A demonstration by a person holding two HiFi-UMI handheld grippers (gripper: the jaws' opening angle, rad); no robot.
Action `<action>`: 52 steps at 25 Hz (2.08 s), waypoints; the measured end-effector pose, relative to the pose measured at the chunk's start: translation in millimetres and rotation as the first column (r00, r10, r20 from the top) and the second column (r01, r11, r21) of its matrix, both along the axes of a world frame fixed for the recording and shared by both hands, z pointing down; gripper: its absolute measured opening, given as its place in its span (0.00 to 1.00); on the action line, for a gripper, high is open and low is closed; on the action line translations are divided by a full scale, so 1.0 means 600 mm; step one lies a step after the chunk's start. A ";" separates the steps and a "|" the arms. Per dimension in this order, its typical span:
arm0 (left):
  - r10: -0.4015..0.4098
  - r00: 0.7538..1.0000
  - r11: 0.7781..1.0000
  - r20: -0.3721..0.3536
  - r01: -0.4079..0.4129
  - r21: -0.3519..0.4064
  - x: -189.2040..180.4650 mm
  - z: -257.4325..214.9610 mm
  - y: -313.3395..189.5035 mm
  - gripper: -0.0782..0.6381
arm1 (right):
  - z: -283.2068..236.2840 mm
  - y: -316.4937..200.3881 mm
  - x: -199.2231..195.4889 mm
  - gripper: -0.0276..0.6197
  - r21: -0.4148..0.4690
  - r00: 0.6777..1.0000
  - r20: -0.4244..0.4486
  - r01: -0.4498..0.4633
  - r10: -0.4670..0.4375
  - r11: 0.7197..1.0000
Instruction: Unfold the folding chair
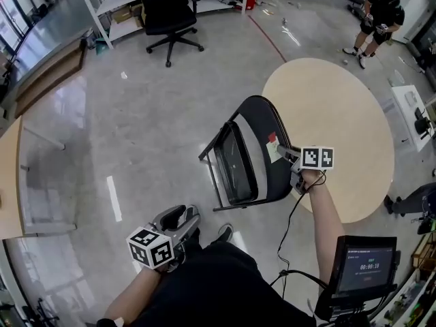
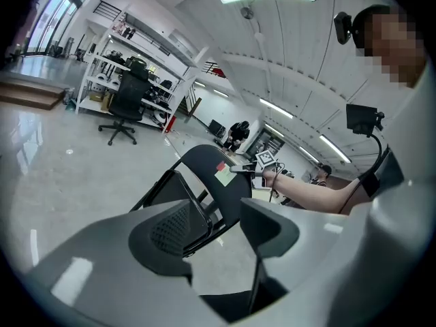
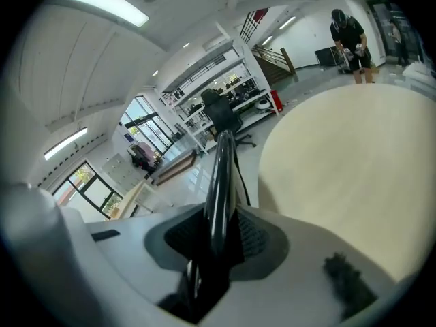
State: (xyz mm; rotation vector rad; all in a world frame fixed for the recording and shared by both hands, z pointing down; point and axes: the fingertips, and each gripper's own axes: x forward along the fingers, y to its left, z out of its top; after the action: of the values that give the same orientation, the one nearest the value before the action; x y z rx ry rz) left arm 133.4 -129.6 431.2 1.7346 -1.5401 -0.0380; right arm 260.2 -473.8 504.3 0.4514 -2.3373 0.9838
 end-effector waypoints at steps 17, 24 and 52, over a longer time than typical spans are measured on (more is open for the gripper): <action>-0.016 0.996 0.995 -0.083 0.024 0.101 -0.156 -0.017 0.057 0.44 | -0.057 0.193 -0.166 0.20 0.096 0.999 -0.051 0.007 -0.002 0.995; -0.043 0.980 0.995 -0.196 0.060 0.082 -0.224 0.013 0.055 0.44 | -0.084 0.206 -0.182 0.20 0.168 0.998 -0.067 0.032 -0.021 0.985; 0.035 0.943 0.957 -0.332 -0.127 -0.260 -0.214 0.408 -0.098 0.53 | -0.081 0.445 -0.396 0.20 0.265 0.990 -0.138 0.069 -0.033 0.962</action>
State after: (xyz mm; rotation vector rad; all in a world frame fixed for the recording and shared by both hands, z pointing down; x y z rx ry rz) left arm 5.2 -188.4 675.8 1.4814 -1.1705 -0.0588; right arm 22.7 -206.7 455.9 0.5415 -2.3565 0.5927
